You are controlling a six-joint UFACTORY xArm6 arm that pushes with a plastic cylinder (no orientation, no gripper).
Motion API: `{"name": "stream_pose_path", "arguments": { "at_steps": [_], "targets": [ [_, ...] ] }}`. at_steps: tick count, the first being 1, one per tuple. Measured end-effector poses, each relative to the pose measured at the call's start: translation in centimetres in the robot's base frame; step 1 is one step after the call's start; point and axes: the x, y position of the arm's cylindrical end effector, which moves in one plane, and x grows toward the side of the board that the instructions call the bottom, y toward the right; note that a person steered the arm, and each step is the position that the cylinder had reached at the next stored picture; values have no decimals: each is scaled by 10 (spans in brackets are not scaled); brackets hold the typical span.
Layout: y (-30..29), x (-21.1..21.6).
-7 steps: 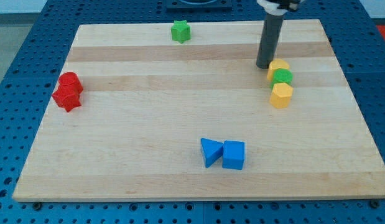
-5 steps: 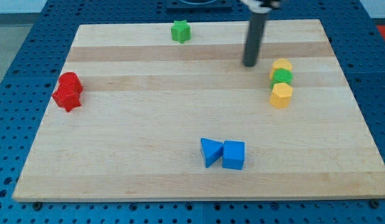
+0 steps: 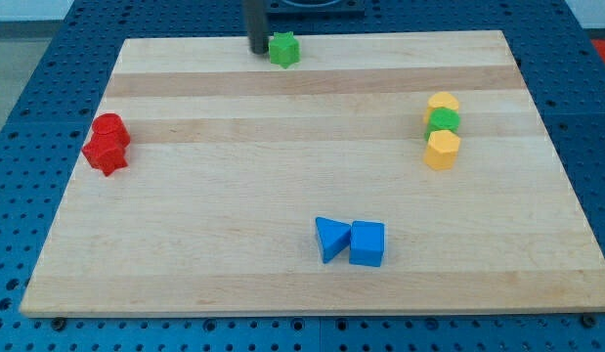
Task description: Push the green star into yellow heart
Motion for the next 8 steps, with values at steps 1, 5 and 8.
{"name": "stream_pose_path", "arguments": {
  "at_steps": [1, 5, 8],
  "targets": [
    [64, 16],
    [22, 15],
    [90, 54]
  ]
}}
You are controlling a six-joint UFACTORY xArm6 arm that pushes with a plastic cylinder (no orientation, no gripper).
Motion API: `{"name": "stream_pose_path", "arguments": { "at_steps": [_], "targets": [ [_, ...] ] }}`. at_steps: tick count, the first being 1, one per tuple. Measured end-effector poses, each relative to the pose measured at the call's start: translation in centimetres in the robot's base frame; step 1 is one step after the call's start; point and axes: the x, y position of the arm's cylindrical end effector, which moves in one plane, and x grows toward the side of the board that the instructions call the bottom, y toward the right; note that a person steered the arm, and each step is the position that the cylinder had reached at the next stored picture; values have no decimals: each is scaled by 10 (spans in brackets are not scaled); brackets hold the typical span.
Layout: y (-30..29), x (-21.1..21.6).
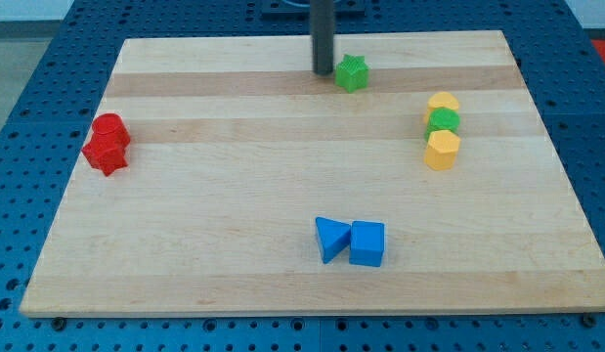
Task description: Push the green star into yellow heart
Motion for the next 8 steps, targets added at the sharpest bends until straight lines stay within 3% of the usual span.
{"name": "stream_pose_path", "arguments": {
  "at_steps": [2, 5, 8],
  "targets": [
    [82, 11],
    [38, 14],
    [50, 36]
  ]
}}
